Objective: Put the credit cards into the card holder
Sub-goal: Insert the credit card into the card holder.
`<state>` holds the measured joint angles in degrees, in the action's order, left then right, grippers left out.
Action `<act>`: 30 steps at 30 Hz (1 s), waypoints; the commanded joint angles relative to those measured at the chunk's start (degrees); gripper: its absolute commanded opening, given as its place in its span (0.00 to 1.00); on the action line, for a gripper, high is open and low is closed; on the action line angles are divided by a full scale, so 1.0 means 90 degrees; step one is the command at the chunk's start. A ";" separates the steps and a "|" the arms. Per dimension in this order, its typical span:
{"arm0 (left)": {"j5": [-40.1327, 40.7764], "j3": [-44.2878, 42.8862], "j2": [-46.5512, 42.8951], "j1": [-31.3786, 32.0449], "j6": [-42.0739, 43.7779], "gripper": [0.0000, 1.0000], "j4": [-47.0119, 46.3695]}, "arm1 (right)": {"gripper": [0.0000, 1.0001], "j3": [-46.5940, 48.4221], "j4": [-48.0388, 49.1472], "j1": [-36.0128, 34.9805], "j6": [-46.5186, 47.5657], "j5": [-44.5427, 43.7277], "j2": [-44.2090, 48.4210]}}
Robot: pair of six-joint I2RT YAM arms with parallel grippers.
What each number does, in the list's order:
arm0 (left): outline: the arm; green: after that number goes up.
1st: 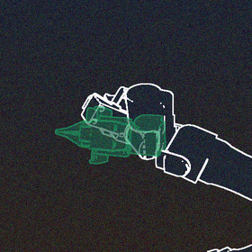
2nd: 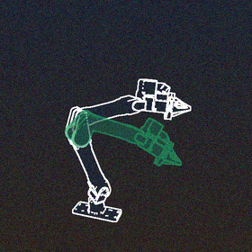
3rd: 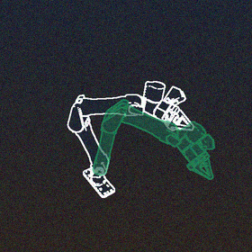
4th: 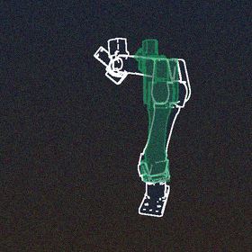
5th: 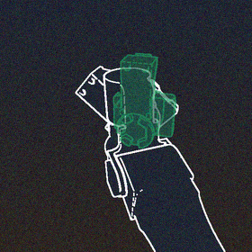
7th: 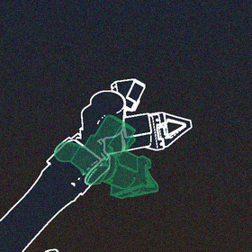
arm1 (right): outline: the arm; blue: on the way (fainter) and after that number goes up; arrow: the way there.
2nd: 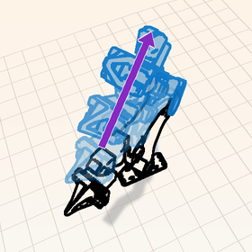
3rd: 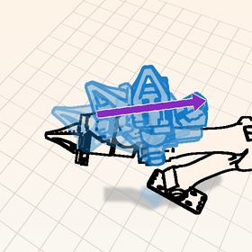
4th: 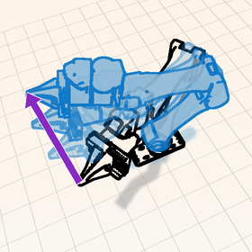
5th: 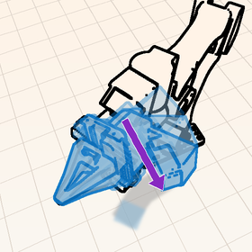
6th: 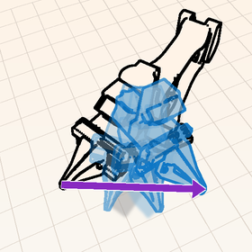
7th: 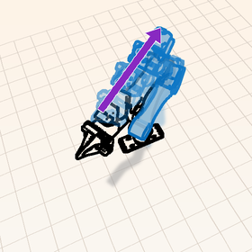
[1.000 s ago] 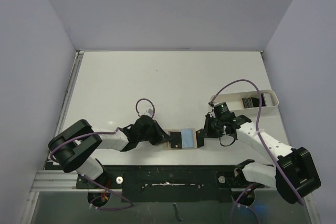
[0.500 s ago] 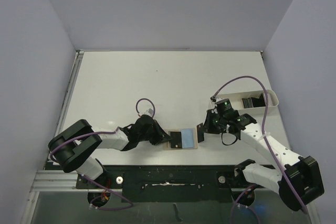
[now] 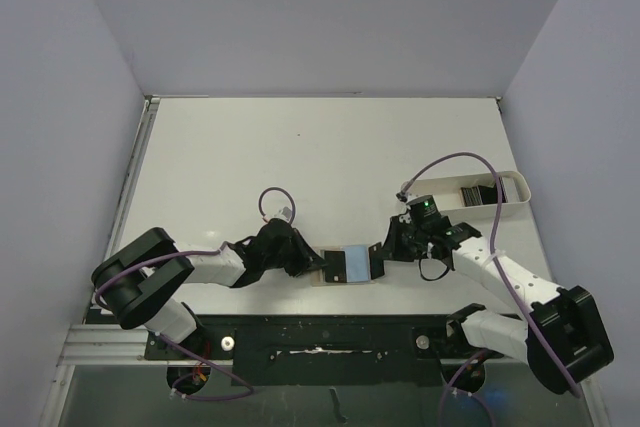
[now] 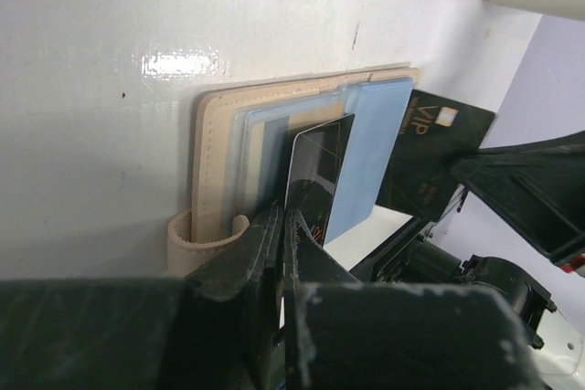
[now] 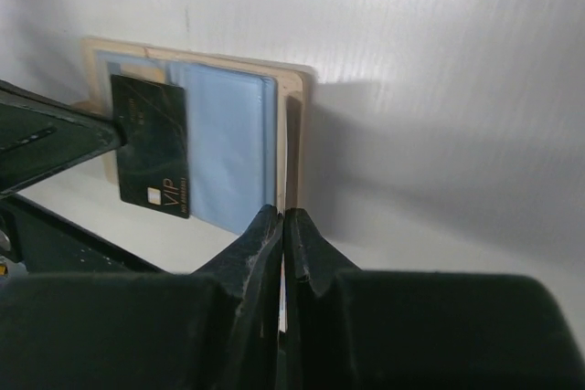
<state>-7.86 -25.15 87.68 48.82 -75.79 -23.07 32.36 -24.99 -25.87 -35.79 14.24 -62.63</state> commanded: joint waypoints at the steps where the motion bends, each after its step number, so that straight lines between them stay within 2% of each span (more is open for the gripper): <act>1: 0.0184 -0.0251 -0.0180 0.0016 0.0122 0.00 0.0273 | 0.00 -0.0217 0.0388 0.0099 0.0000 -0.0040 -0.0236; 7: 0.0347 -0.0539 -0.0172 0.0006 0.0141 0.00 0.0967 | 0.00 -0.0385 0.0300 0.0108 0.0061 -0.0265 -0.0417; 18: 0.0248 -0.0533 -0.0022 -0.0005 0.0042 0.00 0.0551 | 0.00 -0.0479 0.0277 0.0100 0.0090 -0.0332 -0.0401; 30: 0.0601 -0.0461 -0.0214 -0.0013 -0.0090 0.00 0.0714 | 0.00 -0.0563 0.0279 0.0099 0.0033 -0.0322 -0.0276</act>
<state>-5.28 -28.67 87.44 48.82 -76.05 -16.21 28.88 -21.89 -24.77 -35.88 12.86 -65.19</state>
